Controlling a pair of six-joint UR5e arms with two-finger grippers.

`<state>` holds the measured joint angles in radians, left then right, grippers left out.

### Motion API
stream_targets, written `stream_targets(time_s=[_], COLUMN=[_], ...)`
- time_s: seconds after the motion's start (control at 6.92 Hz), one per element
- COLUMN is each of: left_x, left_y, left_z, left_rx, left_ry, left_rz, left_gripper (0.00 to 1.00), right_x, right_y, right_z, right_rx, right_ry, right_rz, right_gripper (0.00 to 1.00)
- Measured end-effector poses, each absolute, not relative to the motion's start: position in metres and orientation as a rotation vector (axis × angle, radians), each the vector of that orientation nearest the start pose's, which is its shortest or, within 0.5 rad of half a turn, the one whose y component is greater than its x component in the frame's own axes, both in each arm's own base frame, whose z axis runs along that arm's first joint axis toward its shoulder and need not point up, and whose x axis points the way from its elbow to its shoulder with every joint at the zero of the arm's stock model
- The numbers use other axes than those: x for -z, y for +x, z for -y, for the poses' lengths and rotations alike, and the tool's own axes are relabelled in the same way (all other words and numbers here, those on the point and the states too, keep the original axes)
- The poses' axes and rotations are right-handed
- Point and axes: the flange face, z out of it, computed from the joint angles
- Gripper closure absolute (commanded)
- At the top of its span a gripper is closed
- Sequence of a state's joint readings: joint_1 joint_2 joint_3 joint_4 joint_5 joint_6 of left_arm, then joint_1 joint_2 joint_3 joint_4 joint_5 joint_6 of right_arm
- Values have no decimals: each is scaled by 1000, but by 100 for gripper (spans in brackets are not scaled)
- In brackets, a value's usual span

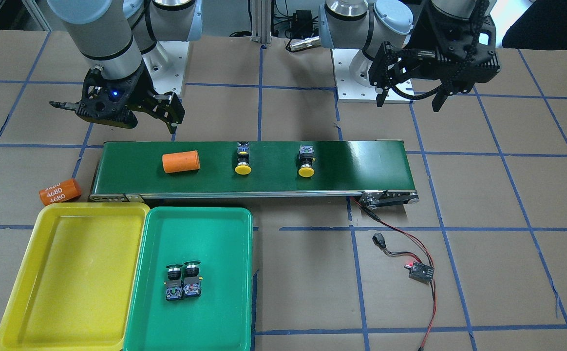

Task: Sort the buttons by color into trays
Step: 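Reach the right gripper down to the first yellow-cap button on the belt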

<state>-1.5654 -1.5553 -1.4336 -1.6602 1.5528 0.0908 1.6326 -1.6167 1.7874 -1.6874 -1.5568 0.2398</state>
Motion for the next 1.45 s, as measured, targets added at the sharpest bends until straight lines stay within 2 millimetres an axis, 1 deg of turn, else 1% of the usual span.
stream_targets(time_s=[0.14,0.29,0.43,0.58,0.72,1.16,1.45], left_x=[-555,-555,-557,-559,-560,-558,-558], left_y=[-129,-124,-120,-118,-117,-117,-116], left_z=[488,489,491,493,495,497,497], left_rx=[100,87,81,67,41,16,16], left_ry=[125,103,85,75,72,37,20], left_rz=[-3162,-3168,-3168,-3166,-3164,-3165,-3162], left_gripper=[0,0,0,0,0,0,0], right_x=[-414,-413,-409,-402,-392,-344,-316], right_y=[165,173,185,196,204,231,248], right_z=[453,452,451,448,445,429,429], right_rx=[-73,-69,-71,-85,-96,-70,-102], right_ry=[304,295,264,244,257,252,255], right_rz=[-3116,-3112,-3113,-3116,-3116,-3114,-3123], right_gripper=[0,0,0,0,0,0,0])
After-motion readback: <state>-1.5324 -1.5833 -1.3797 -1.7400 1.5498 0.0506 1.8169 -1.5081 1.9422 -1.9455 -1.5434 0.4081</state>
